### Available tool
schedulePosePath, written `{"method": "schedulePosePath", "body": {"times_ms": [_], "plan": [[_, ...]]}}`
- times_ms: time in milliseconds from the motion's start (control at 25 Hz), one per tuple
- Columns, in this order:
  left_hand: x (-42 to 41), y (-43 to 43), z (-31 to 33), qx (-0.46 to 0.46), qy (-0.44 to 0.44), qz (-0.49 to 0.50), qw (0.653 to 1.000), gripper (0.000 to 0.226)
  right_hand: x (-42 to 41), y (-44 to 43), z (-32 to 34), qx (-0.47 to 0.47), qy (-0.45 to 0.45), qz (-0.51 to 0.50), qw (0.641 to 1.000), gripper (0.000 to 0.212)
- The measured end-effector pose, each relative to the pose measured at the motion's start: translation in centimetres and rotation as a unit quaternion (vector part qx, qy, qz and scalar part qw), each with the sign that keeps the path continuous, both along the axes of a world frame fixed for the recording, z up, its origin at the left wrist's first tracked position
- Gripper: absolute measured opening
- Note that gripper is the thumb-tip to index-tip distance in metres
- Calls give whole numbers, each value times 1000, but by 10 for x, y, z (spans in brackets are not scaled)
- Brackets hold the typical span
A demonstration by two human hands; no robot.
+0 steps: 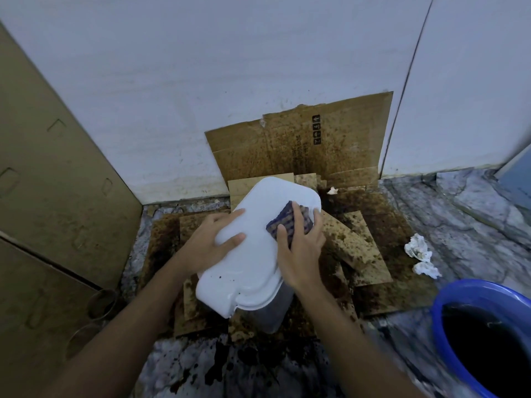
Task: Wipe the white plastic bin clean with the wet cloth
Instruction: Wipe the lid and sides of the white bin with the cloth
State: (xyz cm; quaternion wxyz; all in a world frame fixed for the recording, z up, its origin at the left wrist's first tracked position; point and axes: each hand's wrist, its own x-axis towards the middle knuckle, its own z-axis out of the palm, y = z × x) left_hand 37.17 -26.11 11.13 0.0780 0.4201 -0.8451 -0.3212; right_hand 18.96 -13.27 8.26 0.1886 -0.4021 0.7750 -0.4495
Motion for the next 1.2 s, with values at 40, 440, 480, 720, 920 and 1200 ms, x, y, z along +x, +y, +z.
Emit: {"method": "schedulePosePath", "body": {"times_ms": [40,440,480,720,920,1200], "plan": [[-2,-2,2,6,-4,-14,1000,65,11,6,-1,0,-12,-8,1000,57],[-3,6,18,82,109,-17,990,65,11,13,1,-68,-58,35,995,59],[-3,11,19,87,122,-6,989,66,8,13,1,-72,-65,48,994,59],[4,38,2,65,177,107,976,84,-27,-7,9,-66,-55,141,986,51],[0,64,-16,38,171,220,960,76,-56,-26,25,-45,-47,255,965,50],[-26,88,-4,42,161,233,958,70,-74,-19,12,-17,-57,270,961,51]]}}
